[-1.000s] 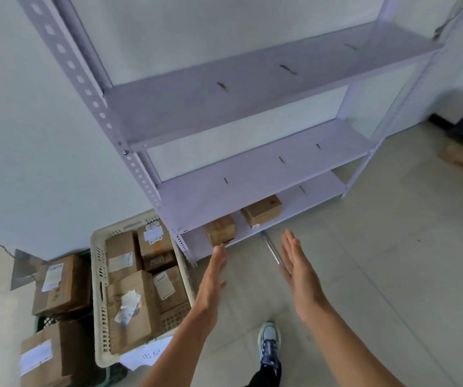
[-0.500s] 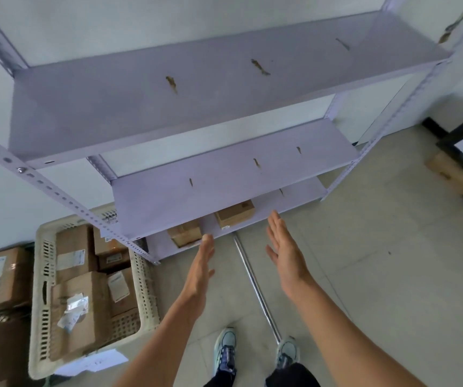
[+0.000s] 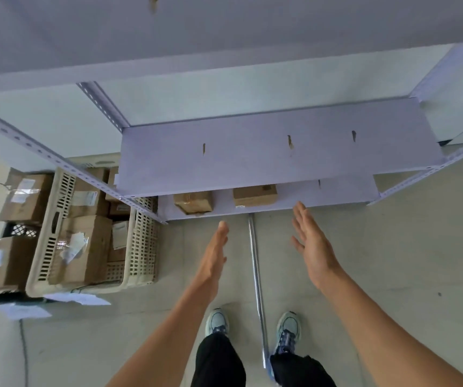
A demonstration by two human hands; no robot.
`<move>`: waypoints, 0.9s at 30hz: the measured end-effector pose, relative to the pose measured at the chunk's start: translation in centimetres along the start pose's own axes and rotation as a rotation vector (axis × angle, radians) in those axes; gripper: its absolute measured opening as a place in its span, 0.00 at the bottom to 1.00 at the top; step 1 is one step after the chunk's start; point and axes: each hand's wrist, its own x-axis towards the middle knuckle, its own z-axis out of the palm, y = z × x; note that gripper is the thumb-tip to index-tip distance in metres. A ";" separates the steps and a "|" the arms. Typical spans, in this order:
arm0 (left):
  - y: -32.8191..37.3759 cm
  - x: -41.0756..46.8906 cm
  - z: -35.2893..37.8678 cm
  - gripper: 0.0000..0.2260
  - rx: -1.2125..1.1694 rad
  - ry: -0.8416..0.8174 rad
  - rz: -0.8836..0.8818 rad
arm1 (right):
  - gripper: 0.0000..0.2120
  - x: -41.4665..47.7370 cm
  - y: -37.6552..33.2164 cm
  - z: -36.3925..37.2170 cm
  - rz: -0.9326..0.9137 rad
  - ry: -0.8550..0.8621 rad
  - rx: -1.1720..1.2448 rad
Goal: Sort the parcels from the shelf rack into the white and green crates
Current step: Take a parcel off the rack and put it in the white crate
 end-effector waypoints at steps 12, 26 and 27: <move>-10.9 19.9 2.2 0.30 -0.024 0.051 -0.063 | 0.26 18.3 12.3 -5.2 0.093 0.024 -0.063; -15.3 41.2 -1.2 0.32 -0.002 0.080 0.018 | 0.28 37.7 19.4 -5.2 -0.011 0.063 -0.177; -15.2 42.7 -1.0 0.32 -0.009 0.084 0.038 | 0.29 39.3 19.8 -5.4 -0.020 0.064 -0.187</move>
